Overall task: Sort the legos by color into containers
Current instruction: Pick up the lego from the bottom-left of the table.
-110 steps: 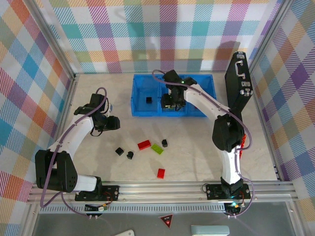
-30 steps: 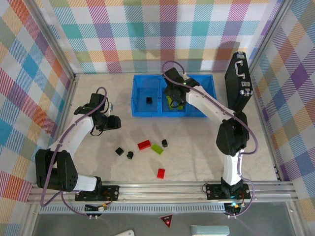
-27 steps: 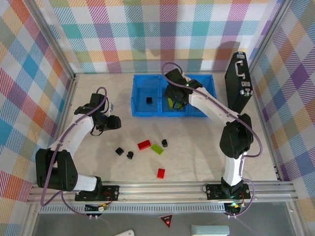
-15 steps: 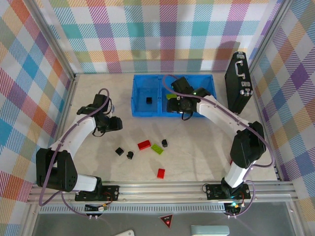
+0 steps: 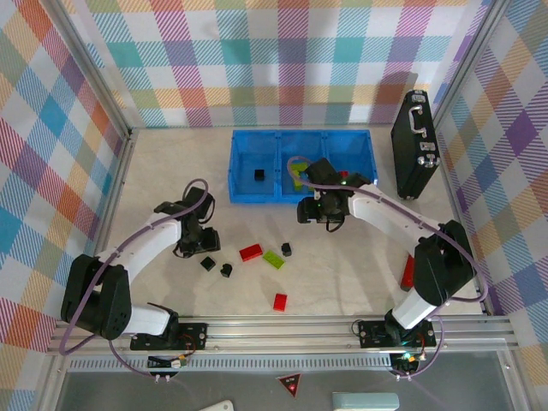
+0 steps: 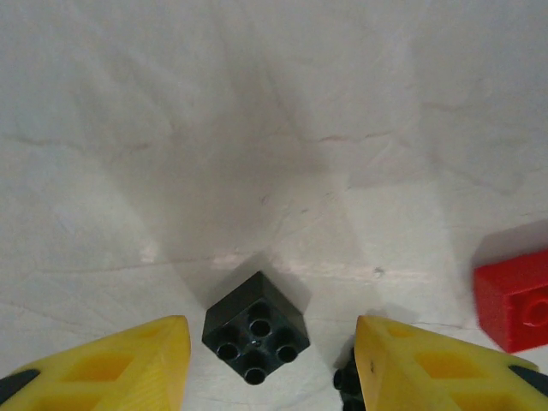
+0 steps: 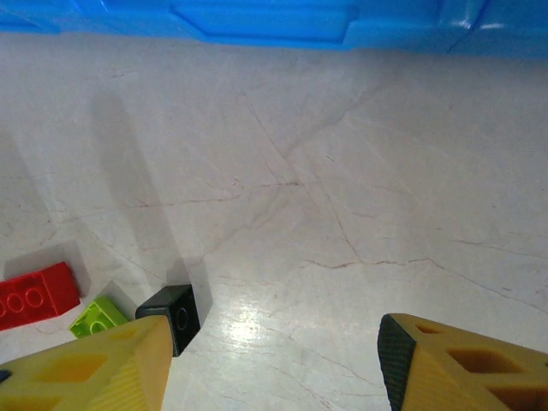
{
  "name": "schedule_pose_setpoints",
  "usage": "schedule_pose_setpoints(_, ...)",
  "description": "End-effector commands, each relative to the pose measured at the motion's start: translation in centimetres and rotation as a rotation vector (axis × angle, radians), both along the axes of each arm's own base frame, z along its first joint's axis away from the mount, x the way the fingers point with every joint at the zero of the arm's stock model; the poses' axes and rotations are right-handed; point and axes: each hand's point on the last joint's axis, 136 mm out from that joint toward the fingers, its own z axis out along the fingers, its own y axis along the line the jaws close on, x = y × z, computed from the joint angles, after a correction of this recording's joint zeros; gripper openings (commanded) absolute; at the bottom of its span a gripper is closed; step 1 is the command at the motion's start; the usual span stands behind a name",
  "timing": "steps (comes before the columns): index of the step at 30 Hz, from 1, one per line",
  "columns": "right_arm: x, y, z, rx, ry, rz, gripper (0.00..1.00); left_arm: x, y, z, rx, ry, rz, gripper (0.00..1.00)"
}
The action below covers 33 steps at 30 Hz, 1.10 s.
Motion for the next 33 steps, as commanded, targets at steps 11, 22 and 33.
schedule_pose_setpoints(11,-1.1,0.2,-0.2,0.038,0.004,0.017,0.66,-1.0,-0.3,-2.8,-0.006,0.039,0.084,0.54)
schedule_pose_setpoints(22,-1.6,-0.1,-0.7,0.033,0.016,0.011,0.66,-2.4,0.3,-4.4,0.049,0.078,0.110,0.58)
schedule_pose_setpoints(33,-1.8,-0.2,-0.4,0.034,0.012,0.012,0.66,-3.6,0.8,-4.5,0.048,0.074,0.127,0.49)
